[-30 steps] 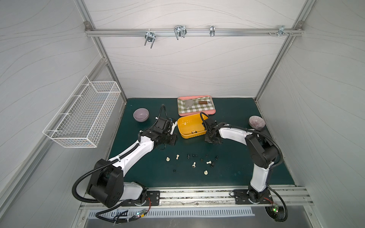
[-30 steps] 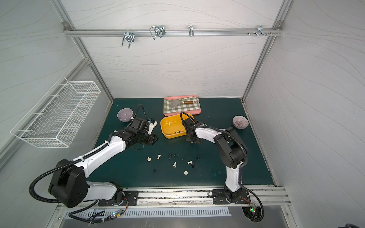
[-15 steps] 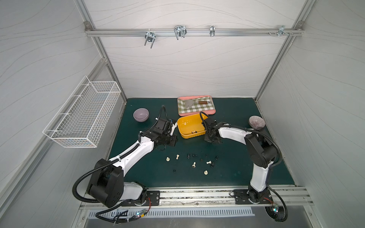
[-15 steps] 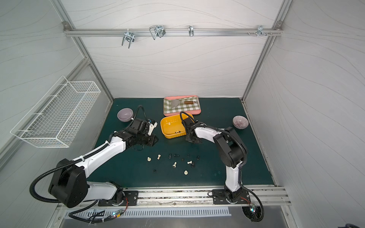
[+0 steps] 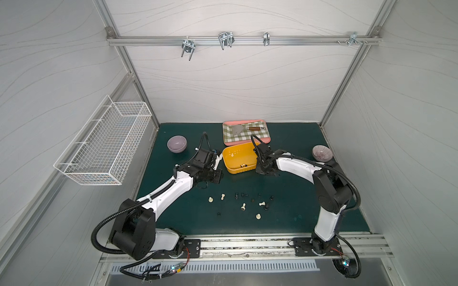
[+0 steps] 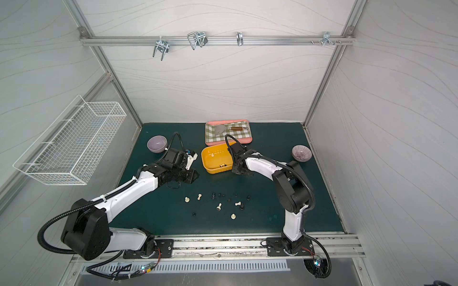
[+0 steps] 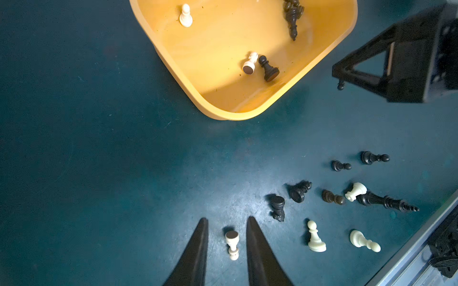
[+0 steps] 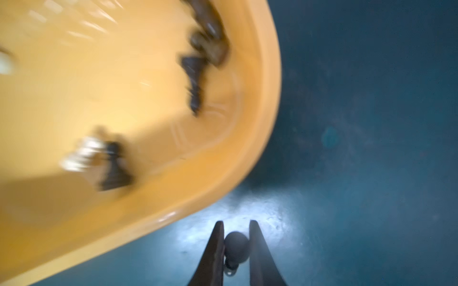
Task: Put the chess pieces into the storage box
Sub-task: Pick up the chess piece at the center of the board, then place the chess piece in the storage box.
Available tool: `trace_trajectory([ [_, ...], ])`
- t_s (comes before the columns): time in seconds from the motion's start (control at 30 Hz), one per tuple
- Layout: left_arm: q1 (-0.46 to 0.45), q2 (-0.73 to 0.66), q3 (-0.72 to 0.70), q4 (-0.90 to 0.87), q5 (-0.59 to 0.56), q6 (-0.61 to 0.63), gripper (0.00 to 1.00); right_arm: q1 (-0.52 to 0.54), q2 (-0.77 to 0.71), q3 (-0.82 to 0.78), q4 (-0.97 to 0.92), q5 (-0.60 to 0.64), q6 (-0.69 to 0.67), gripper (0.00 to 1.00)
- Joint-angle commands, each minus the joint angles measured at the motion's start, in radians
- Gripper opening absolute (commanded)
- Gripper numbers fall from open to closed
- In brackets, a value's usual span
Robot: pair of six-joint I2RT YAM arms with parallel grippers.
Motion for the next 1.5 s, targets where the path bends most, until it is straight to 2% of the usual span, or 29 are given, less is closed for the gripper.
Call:
trace_trajectory([
  [0.0, 0.005, 0.005, 0.017, 0.038, 0.015, -0.003, 0.28, 0.003, -0.052, 0.065, -0.035, -0.004, -0.044, 0.16],
  [0.17, 0.005, -0.008, 0.006, 0.044, 0.017, -0.017, 0.28, 0.001, -0.033, 0.151, -0.036, -0.018, -0.09, 0.16],
  [0.6, 0.005, -0.039, -0.01, 0.031, 0.037, -0.008, 0.28, -0.018, 0.161, 0.368, -0.026, -0.048, -0.139, 0.15],
  [1.47, 0.005, -0.07, -0.044, 0.075, 0.108, -0.042, 0.29, -0.064, 0.445, 0.588, -0.013, -0.044, -0.159, 0.15],
])
